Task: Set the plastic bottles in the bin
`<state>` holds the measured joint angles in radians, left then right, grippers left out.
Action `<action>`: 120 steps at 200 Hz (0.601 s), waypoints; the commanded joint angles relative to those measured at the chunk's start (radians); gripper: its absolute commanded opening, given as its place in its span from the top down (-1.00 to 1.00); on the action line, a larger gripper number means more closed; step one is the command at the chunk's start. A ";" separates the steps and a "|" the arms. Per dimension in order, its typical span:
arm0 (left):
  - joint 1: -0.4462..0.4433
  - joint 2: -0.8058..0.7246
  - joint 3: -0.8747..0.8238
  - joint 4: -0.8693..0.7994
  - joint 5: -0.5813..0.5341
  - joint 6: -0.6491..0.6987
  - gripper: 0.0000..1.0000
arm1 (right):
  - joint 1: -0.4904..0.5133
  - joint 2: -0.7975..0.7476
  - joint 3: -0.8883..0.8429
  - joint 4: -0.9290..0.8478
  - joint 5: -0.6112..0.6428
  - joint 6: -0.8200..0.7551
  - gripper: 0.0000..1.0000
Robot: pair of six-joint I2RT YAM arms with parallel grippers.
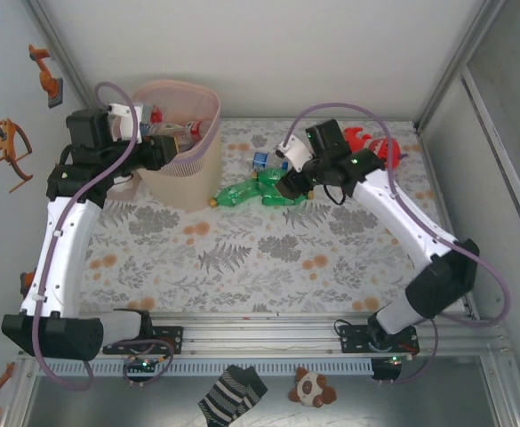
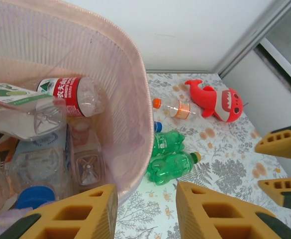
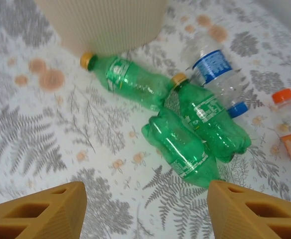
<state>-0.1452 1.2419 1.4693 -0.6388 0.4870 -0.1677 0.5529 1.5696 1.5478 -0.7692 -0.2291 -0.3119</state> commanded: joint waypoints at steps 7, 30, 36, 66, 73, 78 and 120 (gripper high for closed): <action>-0.008 -0.043 -0.021 0.029 0.012 -0.018 0.29 | -0.002 0.142 0.129 -0.215 -0.014 -0.307 -0.30; -0.010 -0.056 -0.026 0.025 0.023 -0.022 0.29 | -0.001 0.257 0.205 -0.254 0.036 -0.401 -0.30; -0.010 -0.057 -0.025 0.025 0.028 -0.025 0.29 | -0.001 0.284 0.218 -0.254 0.043 -0.421 -0.30; -0.017 -0.064 -0.031 0.028 0.038 -0.040 0.29 | -0.001 0.417 0.287 -0.256 0.064 -0.501 -0.29; -0.019 -0.066 -0.035 0.032 0.038 -0.044 0.29 | -0.001 0.443 0.302 -0.256 0.074 -0.515 -0.29; -0.021 -0.068 -0.037 0.033 0.040 -0.048 0.29 | -0.001 0.459 0.311 -0.254 0.082 -0.524 -0.29; -0.033 -0.077 -0.041 0.037 0.045 -0.060 0.29 | -0.002 0.568 0.350 -0.223 0.126 -0.592 -0.32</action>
<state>-0.1699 1.1938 1.4376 -0.6231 0.5037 -0.2058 0.5529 2.0991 1.8465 -0.9802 -0.1463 -0.8257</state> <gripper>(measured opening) 0.353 0.652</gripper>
